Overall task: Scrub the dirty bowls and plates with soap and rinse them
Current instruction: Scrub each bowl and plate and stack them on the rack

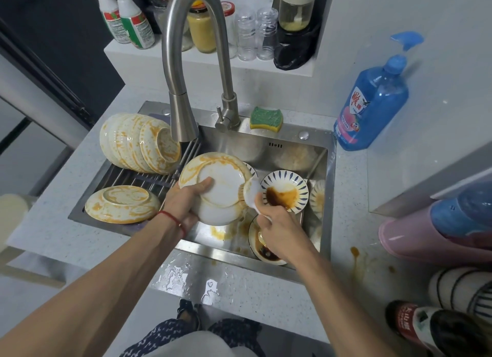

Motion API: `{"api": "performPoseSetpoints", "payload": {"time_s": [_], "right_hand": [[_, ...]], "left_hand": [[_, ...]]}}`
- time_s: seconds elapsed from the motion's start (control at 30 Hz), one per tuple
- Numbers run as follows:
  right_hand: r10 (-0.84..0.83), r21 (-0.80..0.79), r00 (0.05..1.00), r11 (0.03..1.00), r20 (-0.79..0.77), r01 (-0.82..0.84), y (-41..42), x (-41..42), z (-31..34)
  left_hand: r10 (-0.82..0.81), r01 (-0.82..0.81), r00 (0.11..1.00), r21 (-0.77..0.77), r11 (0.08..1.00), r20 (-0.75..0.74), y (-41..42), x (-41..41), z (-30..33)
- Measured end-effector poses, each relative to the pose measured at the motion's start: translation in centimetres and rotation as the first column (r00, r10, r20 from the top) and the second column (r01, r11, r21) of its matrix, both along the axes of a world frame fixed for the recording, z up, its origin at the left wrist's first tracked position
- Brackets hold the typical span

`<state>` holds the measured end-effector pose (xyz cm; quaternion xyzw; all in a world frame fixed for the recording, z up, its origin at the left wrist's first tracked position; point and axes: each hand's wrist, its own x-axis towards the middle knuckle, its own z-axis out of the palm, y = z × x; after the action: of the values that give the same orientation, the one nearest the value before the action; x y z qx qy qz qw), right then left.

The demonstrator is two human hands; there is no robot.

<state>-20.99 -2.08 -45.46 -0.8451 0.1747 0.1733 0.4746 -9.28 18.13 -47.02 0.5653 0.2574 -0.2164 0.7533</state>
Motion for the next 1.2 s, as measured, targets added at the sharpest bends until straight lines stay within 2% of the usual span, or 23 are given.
{"api": "performPoseSetpoints", "payload": {"time_s": [0.13, 0.23, 0.33, 0.47, 0.6, 0.7, 0.83, 0.97, 1.1, 1.2], "right_hand": [[-0.022, -0.068, 1.000, 0.997, -0.001, 0.022, -0.1, 0.0, 0.0], [0.067, -0.091, 0.998, 0.994, 0.016, -0.065, 1.1, -0.7, 0.7], [0.015, -0.139, 1.000, 0.990, 0.000, -0.015, 1.0, -0.5, 0.5], [0.134, -0.194, 0.991, 0.973, 0.023, -0.127, 2.2, -1.4, 1.4], [0.108, -0.296, 0.994, 0.950, -0.004, -0.104, 1.2, -1.0, 1.4], [0.199, -0.256, 0.979, 0.949, 0.035, -0.184, 2.9, -2.4, 2.6], [0.137, -0.371, 0.990, 0.920, -0.006, -0.130, 1.7, -1.7, 1.9], [0.256, -0.337, 0.967, 0.911, 0.008, -0.238, 3.7, -3.6, 3.3], [0.181, -0.411, 0.983, 0.895, -0.018, -0.172, 2.1, -2.1, 2.4], [0.250, -0.361, 0.968, 0.903, -0.004, -0.235, 3.9, -3.6, 3.6]], "left_hand": [[0.017, -0.020, 0.996, -0.033, 0.999, -0.085, -0.6, -0.6, -0.3], [0.079, -0.086, 0.988, -0.046, 0.995, -0.135, -0.9, -0.9, -0.5], [0.108, -0.120, 0.978, -0.055, 0.991, -0.177, -1.5, -1.2, -0.5], [0.142, -0.167, 0.967, -0.105, 0.980, -0.211, -2.9, -1.6, 0.0], [0.154, -0.192, 0.959, -0.141, 0.971, -0.239, -4.0, -2.1, 0.2], [0.176, -0.225, 0.946, -0.159, 0.961, -0.273, -4.7, -2.5, 0.1], [0.184, -0.243, 0.940, -0.183, 0.953, -0.287, -5.2, -2.8, 0.4], [0.198, -0.255, 0.930, -0.156, 0.954, -0.311, -5.2, -3.1, 0.2], [0.198, -0.266, 0.929, -0.190, 0.945, -0.314, -5.7, -3.2, 0.3], [0.191, -0.259, 0.928, -0.185, 0.948, -0.319, -5.7, -3.1, 0.3]]}}
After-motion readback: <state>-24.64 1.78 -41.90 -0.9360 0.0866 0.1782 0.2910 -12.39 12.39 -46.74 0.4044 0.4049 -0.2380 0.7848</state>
